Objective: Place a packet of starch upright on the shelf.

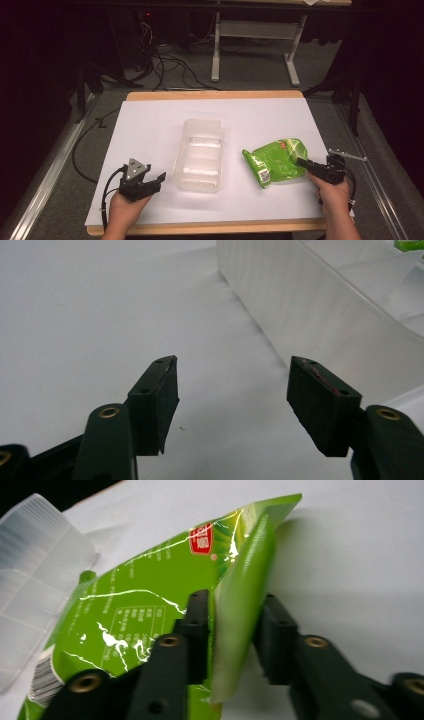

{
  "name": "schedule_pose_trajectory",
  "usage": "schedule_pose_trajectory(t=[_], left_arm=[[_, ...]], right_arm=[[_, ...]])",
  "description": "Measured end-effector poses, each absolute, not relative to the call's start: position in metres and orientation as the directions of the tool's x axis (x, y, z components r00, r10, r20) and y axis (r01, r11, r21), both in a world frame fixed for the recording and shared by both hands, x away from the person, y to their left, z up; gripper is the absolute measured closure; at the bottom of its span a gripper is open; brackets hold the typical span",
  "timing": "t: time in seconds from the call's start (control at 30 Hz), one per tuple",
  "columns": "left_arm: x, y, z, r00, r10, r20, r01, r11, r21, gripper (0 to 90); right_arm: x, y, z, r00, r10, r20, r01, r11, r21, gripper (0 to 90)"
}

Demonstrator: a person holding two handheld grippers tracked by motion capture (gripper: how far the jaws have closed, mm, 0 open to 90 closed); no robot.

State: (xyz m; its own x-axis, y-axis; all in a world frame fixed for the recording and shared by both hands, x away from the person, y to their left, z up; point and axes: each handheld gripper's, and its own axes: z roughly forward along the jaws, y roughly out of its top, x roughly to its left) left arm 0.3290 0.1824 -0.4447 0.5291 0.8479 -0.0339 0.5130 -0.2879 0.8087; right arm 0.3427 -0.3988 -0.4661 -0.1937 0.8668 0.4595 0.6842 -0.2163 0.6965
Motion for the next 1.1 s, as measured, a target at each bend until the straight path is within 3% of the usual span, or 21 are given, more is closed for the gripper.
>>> schedule_pose_trajectory(t=[0.13, 0.3, 0.63, 1.1], left_arm=[[0.329, 0.182, -0.445, 0.529, 0.848, -0.033, 0.513, -0.288, 0.809, 37.8], [0.329, 0.183, -0.444, 0.528, 0.849, -0.031, 0.513, -0.289, 0.808, 37.8], [0.329, 0.182, -0.444, 0.529, 0.848, -0.030, 0.512, -0.291, 0.808, 37.8], [0.329, 0.182, -0.445, 0.528, 0.849, -0.029, 0.511, -0.291, 0.809, 37.8]], right_arm=[[0.343, -0.392, -0.459, -0.241, 0.865, 0.440, 0.662, -0.185, 0.726, 83.3], [0.337, -0.379, -0.440, -0.310, 0.865, 0.395, 0.589, -0.152, 0.794, 87.3], [0.326, -0.358, -0.415, -0.401, 0.855, 0.330, 0.472, -0.116, 0.874, 88.7], [0.318, -0.326, -0.380, -0.447, 0.866, 0.224, 0.311, -0.084, 0.947, 89.8]])
